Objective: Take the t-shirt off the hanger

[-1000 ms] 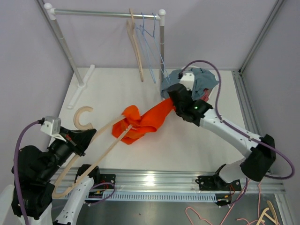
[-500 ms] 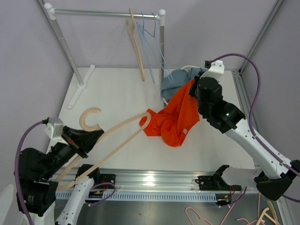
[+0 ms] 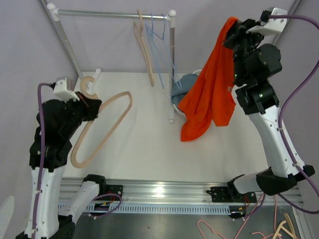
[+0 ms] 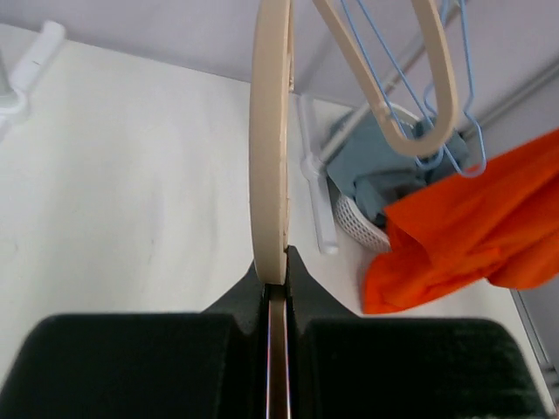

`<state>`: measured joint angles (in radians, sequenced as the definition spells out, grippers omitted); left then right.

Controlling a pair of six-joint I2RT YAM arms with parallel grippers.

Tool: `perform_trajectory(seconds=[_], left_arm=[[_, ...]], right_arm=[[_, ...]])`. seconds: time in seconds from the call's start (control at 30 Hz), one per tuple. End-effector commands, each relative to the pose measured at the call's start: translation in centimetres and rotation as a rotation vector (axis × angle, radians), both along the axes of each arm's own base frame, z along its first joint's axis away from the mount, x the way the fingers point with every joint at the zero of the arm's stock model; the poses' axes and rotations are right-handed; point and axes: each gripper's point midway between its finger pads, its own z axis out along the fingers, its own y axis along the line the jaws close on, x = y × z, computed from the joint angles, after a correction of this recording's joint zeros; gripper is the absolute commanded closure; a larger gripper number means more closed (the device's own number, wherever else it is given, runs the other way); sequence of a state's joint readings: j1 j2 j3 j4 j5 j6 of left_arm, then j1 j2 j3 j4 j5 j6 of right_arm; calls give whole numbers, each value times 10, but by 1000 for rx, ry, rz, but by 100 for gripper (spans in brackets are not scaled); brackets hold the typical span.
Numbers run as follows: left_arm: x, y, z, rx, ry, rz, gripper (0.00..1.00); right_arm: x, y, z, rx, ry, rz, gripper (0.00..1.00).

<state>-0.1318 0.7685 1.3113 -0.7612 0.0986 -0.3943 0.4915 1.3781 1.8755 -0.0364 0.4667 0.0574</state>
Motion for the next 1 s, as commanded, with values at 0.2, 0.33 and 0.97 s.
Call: perform_trajectory(seconds=[0.2,0.33,0.97], left_arm=[[61,28,48,34,-79,198,100],[81,30,50,42,-75,226,99],[197,24,104,51,-173,268,99]], right_arm=[[24,-12,85,6,-274,46,100],[32,-20,96,20,-316,56,100],[109,14,-307,71,659,222,100]])
